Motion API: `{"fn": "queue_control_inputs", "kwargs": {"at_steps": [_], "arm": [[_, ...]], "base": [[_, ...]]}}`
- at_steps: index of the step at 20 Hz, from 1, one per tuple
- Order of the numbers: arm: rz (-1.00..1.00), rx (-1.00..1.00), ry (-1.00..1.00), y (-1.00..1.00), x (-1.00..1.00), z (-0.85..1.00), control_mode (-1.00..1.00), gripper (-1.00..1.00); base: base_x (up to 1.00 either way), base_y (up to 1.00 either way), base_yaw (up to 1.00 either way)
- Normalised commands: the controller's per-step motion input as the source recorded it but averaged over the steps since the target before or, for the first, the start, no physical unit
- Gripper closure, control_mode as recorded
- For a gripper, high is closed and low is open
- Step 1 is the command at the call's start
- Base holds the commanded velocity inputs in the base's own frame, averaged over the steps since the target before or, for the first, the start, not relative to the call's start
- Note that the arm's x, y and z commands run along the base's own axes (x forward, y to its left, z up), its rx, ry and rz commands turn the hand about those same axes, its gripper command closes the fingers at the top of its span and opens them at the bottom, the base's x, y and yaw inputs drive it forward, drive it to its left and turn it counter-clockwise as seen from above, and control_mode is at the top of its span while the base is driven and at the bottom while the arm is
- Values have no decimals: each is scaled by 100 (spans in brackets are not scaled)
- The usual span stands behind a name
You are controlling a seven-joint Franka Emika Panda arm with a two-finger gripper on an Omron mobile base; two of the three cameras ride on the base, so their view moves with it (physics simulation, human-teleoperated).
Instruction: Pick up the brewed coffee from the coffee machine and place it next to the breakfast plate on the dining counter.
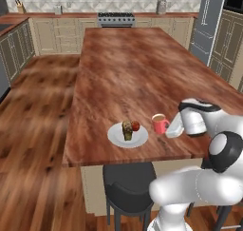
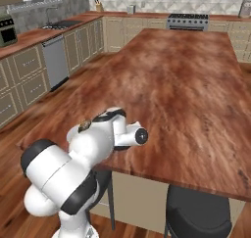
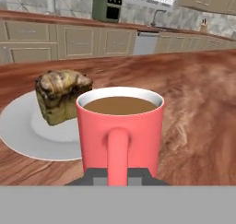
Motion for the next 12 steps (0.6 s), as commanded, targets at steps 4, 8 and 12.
{"fn": "queue_control_inputs", "kwargs": {"at_steps": [4,8,12], "arm": [[0,0,0,0,35,-37,-100,100],[1,0,0,-6,24,-37,-100,100],[1,0,0,-13,25,-40,-100,100]], "base": [[0,0,0],[0,0,0],[0,0,0]]}}
